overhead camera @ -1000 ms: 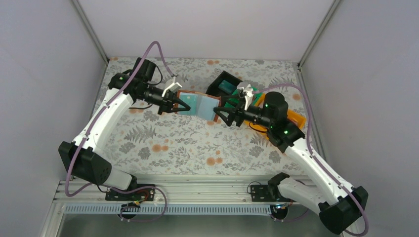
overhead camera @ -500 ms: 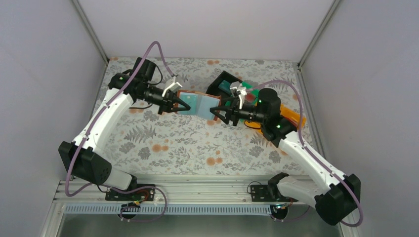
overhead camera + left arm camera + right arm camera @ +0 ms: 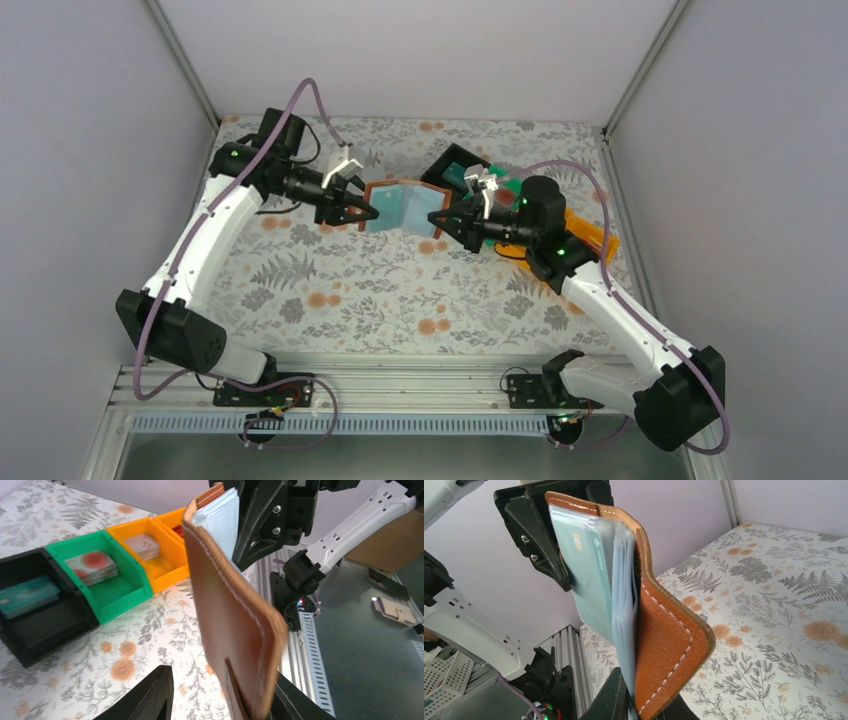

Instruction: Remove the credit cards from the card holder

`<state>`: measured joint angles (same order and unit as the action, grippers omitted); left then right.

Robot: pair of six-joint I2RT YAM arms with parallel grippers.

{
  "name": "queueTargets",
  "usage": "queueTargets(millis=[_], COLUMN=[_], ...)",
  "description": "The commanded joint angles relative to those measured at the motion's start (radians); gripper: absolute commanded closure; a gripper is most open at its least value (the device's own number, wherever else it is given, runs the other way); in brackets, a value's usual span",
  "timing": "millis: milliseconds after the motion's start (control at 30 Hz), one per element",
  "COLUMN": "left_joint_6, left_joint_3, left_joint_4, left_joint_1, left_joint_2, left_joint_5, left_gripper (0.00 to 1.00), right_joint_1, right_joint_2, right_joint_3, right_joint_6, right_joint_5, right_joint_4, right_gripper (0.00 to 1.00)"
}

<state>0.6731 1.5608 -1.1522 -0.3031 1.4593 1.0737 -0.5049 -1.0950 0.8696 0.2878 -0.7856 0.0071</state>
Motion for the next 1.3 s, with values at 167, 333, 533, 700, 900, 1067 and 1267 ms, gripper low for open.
queueTargets(millis=[167, 333, 533, 700, 900, 1067, 1267], left_joint_6=[0.158, 0.113, 0.062, 0.057, 0.127, 0.057, 0.089], left_joint_3=[0.052, 0.049, 0.03, 0.009, 0.009, -0.008, -0.009], left_joint_4=[-0.117, -0.083, -0.037, -0.027, -0.074, -0.011, -0.033], left_joint_1=[0.064, 0.065, 0.054, 0.031, 0.027, 0.023, 0.017], left_joint_2=[-0.01, -0.014, -0.017, -0.019, -0.02, -0.018, -0.024], left_joint_5=[0.037, 0.039, 0.055, 0.053, 0.079, 0.07, 0.079], left_gripper=[0.58, 0.63, 0.54, 0.37, 0.21, 0.36, 0.1], right_joint_1=[0.031, 0.031, 0.031, 0.031, 0.031, 0.032, 0.031], right_joint_2=[0.039, 0.041, 0.03, 0.017, 0.013, 0.012, -0.001], right_joint_3=[0.04, 0.049, 0.052, 0.063, 0.075, 0.077, 0.083], right_joint_6=[-0.02, -0.021, -0.009, -0.006, -0.014, -0.014, -0.001], right_joint_5=[-0.028, -0.038, -0.035, -0.038, -0.032, -0.045, -0.016], right_joint_4=[-0.031, -0.032, -0.031, -0.031, -0.049, -0.045, -0.06], right_gripper=[0.96, 0.96, 0.96, 0.96, 0.96, 0.96, 0.96])
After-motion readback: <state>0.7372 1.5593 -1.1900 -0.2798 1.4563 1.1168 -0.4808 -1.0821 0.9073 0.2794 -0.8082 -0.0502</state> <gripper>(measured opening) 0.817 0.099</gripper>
